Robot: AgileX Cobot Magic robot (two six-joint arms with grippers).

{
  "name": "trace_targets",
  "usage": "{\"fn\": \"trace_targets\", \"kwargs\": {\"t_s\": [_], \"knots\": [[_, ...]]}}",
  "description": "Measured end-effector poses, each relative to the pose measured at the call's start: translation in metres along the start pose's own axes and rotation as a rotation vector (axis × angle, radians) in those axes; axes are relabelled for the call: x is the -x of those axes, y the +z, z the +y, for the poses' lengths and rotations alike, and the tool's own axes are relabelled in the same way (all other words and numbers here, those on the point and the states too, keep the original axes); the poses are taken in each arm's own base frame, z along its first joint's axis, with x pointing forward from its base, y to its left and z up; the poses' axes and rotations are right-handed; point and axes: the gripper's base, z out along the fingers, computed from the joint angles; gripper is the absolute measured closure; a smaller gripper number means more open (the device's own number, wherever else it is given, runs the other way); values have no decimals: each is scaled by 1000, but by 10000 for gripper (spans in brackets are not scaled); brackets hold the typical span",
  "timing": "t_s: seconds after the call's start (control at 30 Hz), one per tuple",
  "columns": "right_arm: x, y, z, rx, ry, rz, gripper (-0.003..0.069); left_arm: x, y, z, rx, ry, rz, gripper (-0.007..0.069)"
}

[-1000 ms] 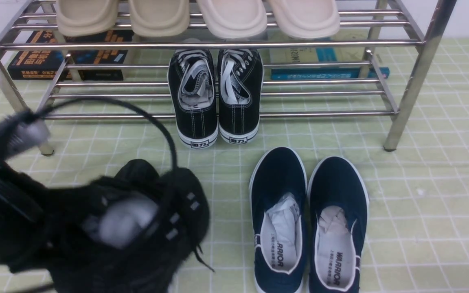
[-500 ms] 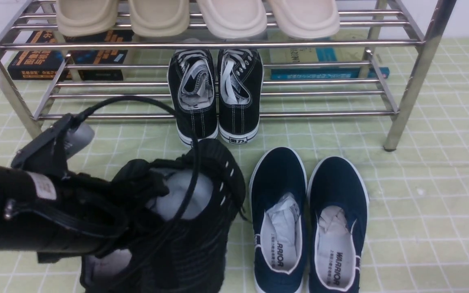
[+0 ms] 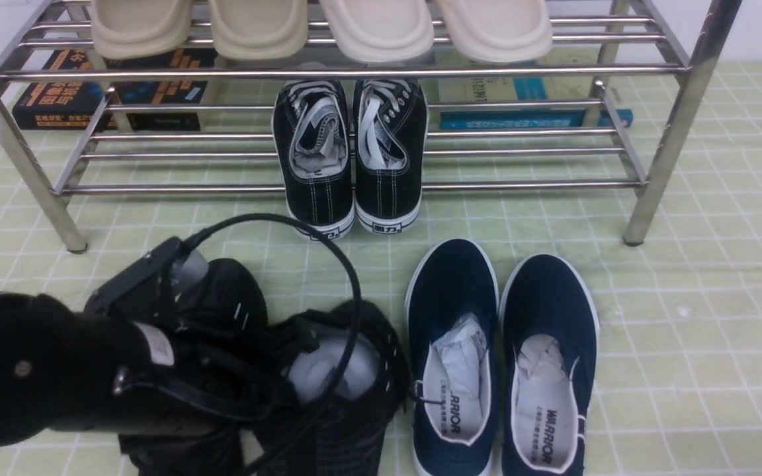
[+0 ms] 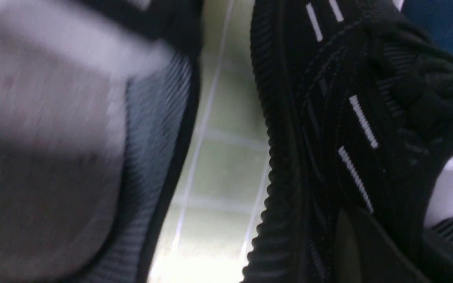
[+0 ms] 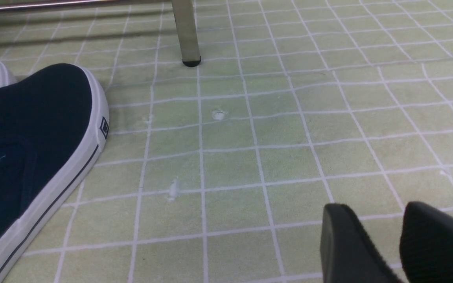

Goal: Take the shoes off the shelf with your hand from the green coffee tablecloth.
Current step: 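Set the held shoe down on the floor in front of the rack with the left gripper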

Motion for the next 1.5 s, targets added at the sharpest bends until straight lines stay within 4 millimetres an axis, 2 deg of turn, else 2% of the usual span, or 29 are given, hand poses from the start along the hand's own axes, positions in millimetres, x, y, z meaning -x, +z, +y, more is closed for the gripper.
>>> {"fn": "trace_targets", "kwargs": {"t_s": [0.4,0.77,1.07,1.3,1.5], "knots": [[0,0,0,0,0,0,421,8,27,1,-1,-5,-55,589],[0,0,0,0,0,0,421,12,27,0,-22,19,-95,589],[0,0,0,0,0,0,421,27,20,-19,-104,42,-186,589],[0,0,0,0,0,0,421,28,21,-18,-93,81,-190,589],[0,0,0,0,0,0,421,27,30,-15,-62,95,-170,589]]}}
